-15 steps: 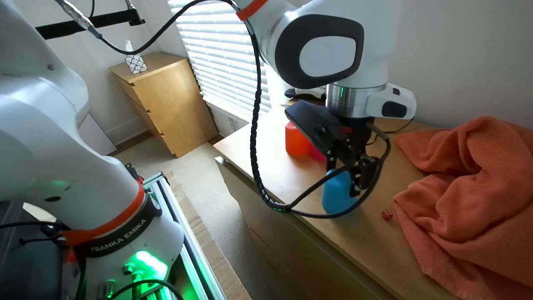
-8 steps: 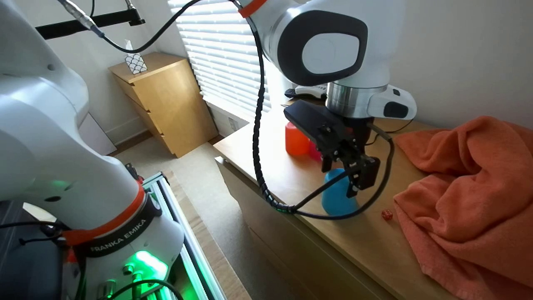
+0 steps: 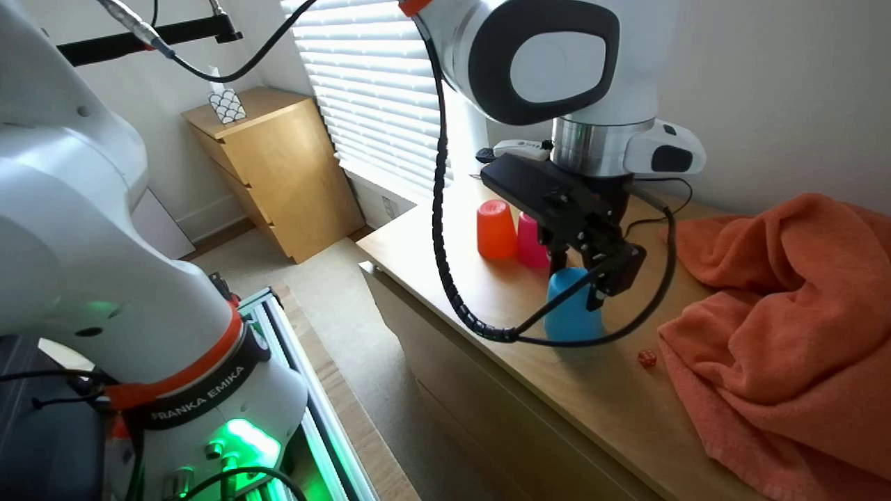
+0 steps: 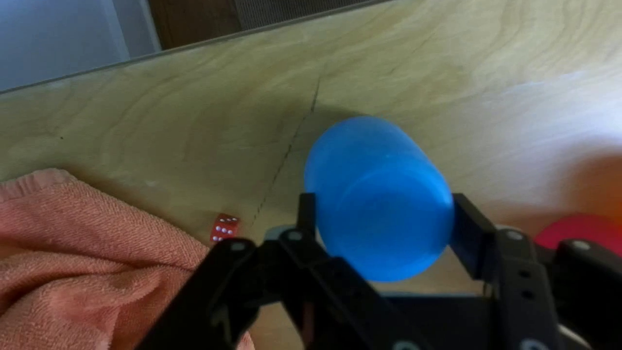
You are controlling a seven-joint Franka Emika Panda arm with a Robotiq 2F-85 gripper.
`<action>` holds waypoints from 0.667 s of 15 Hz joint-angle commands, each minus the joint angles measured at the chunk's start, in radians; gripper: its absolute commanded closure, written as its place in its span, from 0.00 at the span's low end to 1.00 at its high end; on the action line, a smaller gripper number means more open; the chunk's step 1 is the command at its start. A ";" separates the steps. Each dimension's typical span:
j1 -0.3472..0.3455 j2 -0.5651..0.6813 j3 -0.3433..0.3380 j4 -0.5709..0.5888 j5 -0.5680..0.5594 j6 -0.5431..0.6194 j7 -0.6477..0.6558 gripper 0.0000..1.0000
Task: Move the cups forward then stack them
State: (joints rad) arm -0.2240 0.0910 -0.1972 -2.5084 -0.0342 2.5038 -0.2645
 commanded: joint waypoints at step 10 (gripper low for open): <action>0.063 -0.207 0.044 0.025 -0.017 -0.231 0.105 0.33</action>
State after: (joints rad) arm -0.1665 -0.1171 -0.1470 -2.4843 -0.0499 2.2732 -0.1593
